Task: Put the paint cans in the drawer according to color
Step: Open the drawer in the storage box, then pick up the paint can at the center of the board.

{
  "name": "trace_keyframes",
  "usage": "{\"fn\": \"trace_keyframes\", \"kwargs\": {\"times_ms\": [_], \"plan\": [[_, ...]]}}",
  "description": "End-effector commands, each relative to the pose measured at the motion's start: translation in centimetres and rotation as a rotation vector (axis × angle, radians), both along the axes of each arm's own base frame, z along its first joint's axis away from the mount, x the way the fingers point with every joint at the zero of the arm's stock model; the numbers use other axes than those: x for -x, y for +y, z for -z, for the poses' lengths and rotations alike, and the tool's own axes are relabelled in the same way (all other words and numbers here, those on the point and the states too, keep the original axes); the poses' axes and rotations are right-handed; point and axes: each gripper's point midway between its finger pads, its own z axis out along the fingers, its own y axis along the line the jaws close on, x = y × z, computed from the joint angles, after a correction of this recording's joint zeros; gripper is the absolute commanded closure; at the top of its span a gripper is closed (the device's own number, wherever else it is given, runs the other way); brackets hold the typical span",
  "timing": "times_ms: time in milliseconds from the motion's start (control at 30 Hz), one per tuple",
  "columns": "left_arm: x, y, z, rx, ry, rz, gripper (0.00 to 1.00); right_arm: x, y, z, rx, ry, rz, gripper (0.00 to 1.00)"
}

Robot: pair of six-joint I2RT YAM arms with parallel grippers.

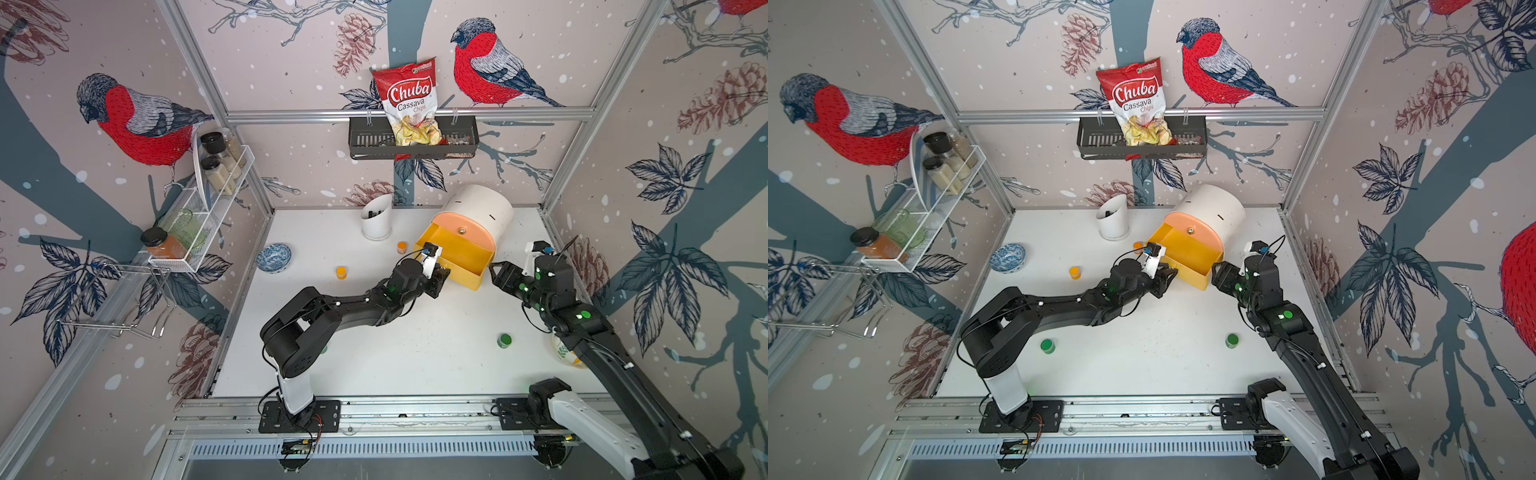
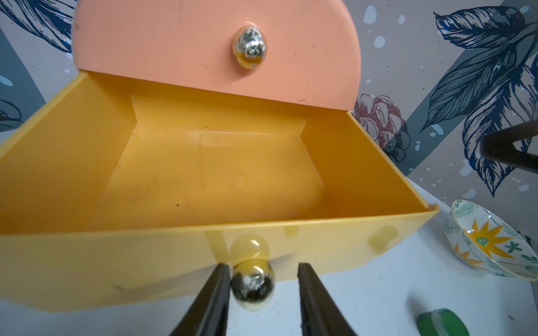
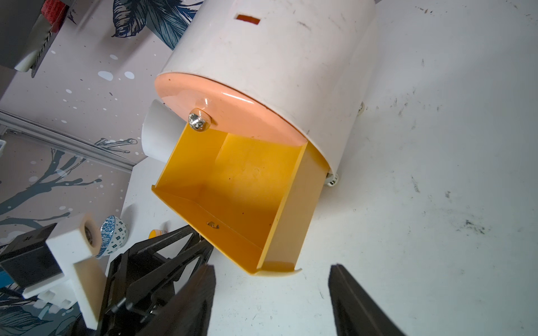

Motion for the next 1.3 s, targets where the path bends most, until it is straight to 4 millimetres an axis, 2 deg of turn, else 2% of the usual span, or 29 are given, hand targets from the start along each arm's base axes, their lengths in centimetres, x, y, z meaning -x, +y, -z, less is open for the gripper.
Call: {"fn": "trace_keyframes", "kwargs": {"times_ms": [0, 233, 400, 533, 733, 900, 1000, 1100, 1267], "plan": [[-0.7, 0.2, -1.8, 0.028, -0.052, -0.024, 0.55, -0.1, -0.1, -0.6, 0.001, -0.012, 0.005, 0.34], [-0.4, 1.7, -4.3, 0.038, -0.071, -0.063, 0.52, 0.0, 0.1, -2.2, -0.001, -0.029, -0.003, 0.34], [-1.1, 5.1, -5.8, 0.028, -0.045, -0.178, 0.51, 0.4, 1.1, -5.3, -0.006, -0.078, -0.026, 0.34], [-2.6, 9.8, -5.9, 0.031, 0.046, -0.326, 0.5, 1.0, 3.7, -8.5, -0.021, -0.139, -0.078, 0.34], [-4.0, 19.1, -5.5, 0.022, 0.127, -0.616, 0.47, 1.9, 9.1, -11.5, -0.006, -0.189, -0.163, 0.35], [-4.5, 27.5, -2.9, -0.009, 0.237, -0.87, 0.45, 2.6, 14.7, -12.7, -0.007, -0.218, -0.264, 0.34], [-4.6, 30.9, -0.5, -0.034, 0.315, -0.976, 0.45, 2.9, 17.5, -12.0, 0.012, -0.202, -0.316, 0.34], [-4.9, 33.0, 1.9, -0.054, 0.384, -1.035, 0.45, 3.2, 18.9, -10.8, 0.018, -0.178, -0.345, 0.34], [-6.3, 34.4, 5.8, -0.086, 0.513, -1.059, 0.46, 3.4, 19.6, -9.1, 0.01, -0.149, -0.361, 0.33]]}}
